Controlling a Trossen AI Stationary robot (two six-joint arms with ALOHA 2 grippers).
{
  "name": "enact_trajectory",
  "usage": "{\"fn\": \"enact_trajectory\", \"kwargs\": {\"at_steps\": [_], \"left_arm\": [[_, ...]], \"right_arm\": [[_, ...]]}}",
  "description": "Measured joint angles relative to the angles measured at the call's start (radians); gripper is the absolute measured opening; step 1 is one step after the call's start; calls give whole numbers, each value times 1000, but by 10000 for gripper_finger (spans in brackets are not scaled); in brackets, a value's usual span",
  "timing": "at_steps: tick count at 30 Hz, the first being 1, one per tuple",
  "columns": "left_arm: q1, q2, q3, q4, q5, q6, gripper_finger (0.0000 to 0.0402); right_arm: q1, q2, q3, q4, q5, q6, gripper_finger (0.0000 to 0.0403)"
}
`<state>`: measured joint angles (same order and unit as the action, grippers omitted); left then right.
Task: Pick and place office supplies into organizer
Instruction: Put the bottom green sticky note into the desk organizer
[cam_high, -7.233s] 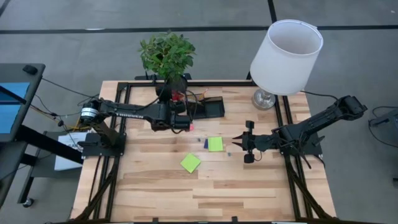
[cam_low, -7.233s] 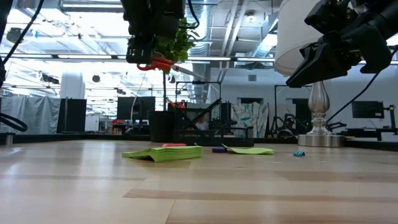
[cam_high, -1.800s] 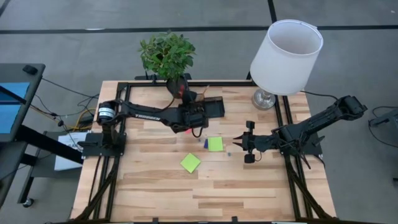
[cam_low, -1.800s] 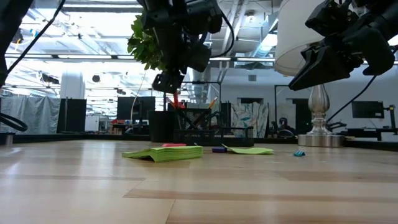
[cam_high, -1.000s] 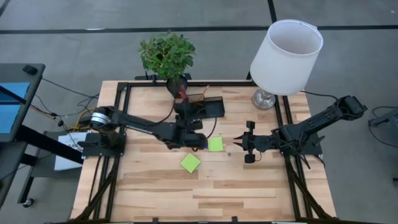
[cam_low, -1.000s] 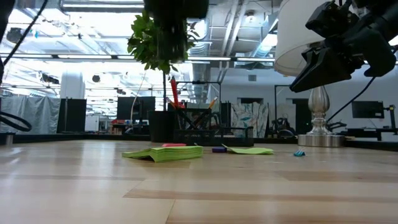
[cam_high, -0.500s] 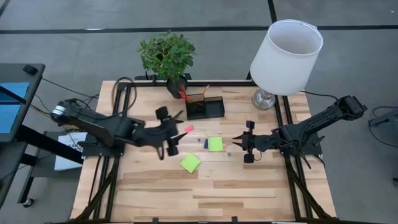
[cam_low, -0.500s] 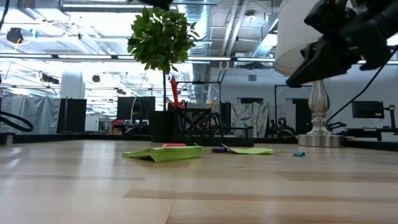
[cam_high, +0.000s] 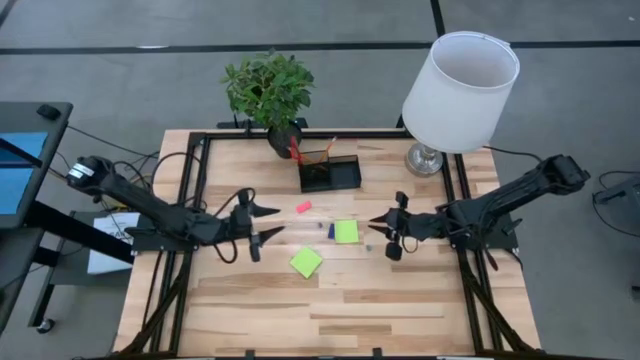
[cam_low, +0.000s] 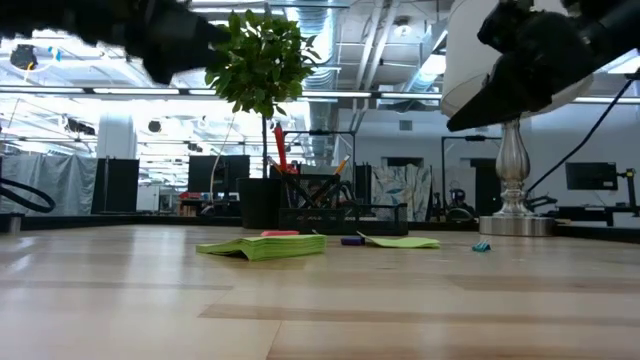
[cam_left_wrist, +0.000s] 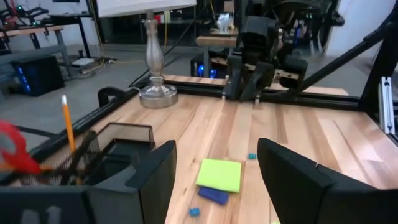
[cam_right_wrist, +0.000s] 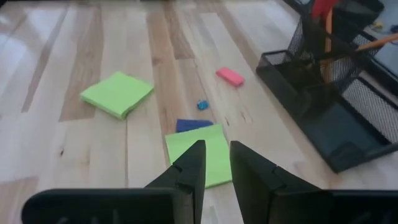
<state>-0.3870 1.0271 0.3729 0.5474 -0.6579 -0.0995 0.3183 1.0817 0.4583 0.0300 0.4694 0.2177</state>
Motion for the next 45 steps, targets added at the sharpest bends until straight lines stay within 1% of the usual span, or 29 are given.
{"fn": "enact_trajectory", "kwargs": {"at_steps": [3, 7, 12, 14, 17, 20, 25, 28, 30, 31, 33, 35, 37, 41, 45], "left_arm": [[0, 6, -95, 127, 1, -24, 217], [0, 6, -203, 236, -2, -80, 217], [-1, 6, -298, 382, -3, -122, 217], [-1, 6, -316, 410, -9, -125, 217], [0, 6, -321, 410, -21, -132, 217], [-1, 6, -321, 405, -20, -120, 217], [-1, 6, -321, 365, -21, -108, 217], [-1, 7, -321, 317, -21, -149, 217], [-1, 7, -321, 298, -21, -202, 217], [0, 7, -321, 292, -25, -233, 217], [0, 7, -321, 284, -49, -292, 217], [0, 7, -321, 268, -86, -337, 217], [0, 7, -321, 266, -116, -354, 217], [0, 7, -321, 209, -121, -310, 217], [0, 7, -321, 168, -109, -311, 217]], "right_arm": [[-7, 59, 1, 55, 0, 37, 67], [-7, 168, 0, 129, 1, 43, 67], [-13, 305, 0, 268, 2, 26, 67], [-14, 355, 1, 332, 3, 7, 67], [-14, 411, 2, 415, 3, -16, 67], [-20, 430, 4, 454, 2, -15, 67], [-34, 432, 4, 493, 0, -8, 67], [-40, 431, 5, 527, -6, -7, 67], [-41, 431, 21, 529, -58, -8, 67], [-42, 431, 33, 529, -100, -9, 67], [-47, 431, 59, 523, -213, -29, 67], [-54, 431, 90, 479, -343, -57, 67], [-59, 431, 123, 425, -416, -65, 67], [-57, 431, 153, 404, -405, -39, 67], [-49, 431, 160, 420, -317, 22, 67]]}}
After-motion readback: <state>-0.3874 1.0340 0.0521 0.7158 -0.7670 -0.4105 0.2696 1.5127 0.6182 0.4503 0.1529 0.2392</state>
